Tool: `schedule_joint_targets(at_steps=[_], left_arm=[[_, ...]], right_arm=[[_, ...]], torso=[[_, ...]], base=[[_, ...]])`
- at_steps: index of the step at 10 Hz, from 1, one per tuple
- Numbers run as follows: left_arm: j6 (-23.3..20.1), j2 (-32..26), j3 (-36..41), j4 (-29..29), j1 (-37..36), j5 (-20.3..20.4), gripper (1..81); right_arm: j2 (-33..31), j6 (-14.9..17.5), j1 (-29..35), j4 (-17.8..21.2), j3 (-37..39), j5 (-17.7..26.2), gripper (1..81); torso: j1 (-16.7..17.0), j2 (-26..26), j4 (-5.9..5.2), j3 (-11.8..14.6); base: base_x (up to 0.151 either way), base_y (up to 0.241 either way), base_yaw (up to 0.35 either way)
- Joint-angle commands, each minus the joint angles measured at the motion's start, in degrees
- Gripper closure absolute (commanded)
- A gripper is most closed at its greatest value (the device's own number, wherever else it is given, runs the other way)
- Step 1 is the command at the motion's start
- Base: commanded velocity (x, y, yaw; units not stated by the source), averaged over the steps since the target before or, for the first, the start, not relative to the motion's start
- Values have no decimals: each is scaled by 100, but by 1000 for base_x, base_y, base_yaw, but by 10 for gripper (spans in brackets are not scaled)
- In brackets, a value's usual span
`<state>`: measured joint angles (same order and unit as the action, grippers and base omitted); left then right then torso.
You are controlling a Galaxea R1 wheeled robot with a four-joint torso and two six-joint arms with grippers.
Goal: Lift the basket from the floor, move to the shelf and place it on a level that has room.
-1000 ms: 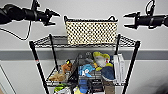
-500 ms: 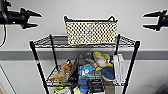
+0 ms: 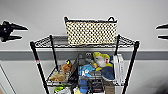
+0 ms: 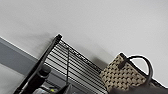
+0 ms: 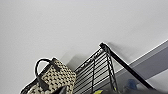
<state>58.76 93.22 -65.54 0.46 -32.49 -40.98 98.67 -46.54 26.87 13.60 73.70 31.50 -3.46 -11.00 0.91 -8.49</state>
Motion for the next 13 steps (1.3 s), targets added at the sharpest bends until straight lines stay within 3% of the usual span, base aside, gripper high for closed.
schedule_joint_targets(at_steps=[1,6,9,12,13], left_arm=[[-804,13,-600,173,-579,-700,10],[-1569,-198,-1383,217,238,-779,10],[-1604,-40,-1620,349,1308,-692,10],[-1604,39,-1875,438,2593,107,10],[-1604,83,-1858,437,2945,152,10]], right_arm=[[217,5,473,-445,459,594,10],[323,216,-520,-903,1075,875,10],[499,339,-1573,-912,1303,840,10],[797,348,-2585,-939,1453,726,10],[841,436,-2964,-930,1479,515,10]], torso=[[0,0,0,0],[4,-2,0,2],[4,-5,0,5],[4,-5,0,5],[4,-5,0,5]], base=[[0,0,0],[0,0,0],[0,0,0],[0,0,0],[0,0,0]])
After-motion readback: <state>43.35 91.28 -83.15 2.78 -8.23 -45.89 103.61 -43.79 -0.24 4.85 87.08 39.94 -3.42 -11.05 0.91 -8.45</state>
